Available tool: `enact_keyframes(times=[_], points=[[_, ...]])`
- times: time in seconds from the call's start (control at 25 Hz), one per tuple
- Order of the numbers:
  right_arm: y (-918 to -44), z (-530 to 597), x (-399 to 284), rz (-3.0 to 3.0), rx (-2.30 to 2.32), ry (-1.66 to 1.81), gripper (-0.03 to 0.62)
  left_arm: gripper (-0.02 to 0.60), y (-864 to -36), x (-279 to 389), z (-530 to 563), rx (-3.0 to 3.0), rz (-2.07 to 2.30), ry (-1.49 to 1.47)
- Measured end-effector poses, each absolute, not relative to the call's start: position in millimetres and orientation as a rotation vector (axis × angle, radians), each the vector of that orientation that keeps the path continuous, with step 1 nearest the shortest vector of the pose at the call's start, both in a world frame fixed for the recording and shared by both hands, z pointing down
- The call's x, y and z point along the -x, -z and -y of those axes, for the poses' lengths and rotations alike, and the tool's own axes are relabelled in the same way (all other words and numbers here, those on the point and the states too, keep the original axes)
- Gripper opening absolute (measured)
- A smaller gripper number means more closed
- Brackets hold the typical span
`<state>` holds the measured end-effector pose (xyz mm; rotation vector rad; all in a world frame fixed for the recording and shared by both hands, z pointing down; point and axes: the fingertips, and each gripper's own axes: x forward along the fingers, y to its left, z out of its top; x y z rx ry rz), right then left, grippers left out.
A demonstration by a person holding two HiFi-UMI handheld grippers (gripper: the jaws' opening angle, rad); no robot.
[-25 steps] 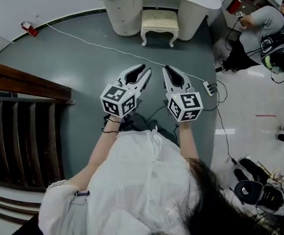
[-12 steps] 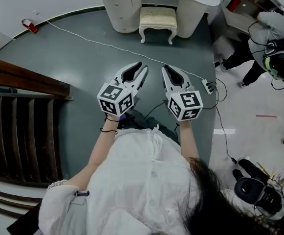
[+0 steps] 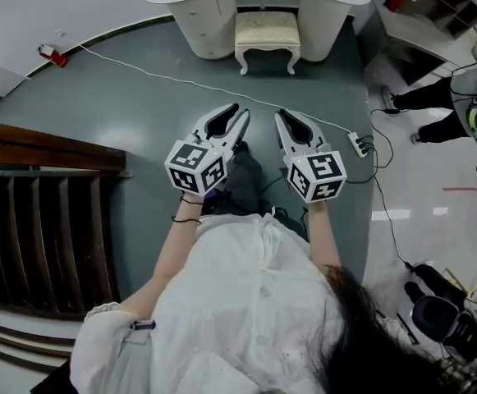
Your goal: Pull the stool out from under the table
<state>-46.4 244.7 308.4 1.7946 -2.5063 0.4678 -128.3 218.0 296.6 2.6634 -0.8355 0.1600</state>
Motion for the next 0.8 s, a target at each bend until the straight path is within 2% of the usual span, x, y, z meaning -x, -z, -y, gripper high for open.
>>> enact_keyframes(times=[0.36, 0.8], points=[[-328.8, -139.7, 18.4, 2.419, -1.88, -0.503, 0.051, 0.112, -313.6, 101.2, -101.1, -2.691, 0.741, -0.191], [-346.8, -9.8, 6.7, 2.304, -1.945, -0.571, 0.051, 0.112, -333.9, 105.4, 36.0, -2.645, 0.662, -0.198]])
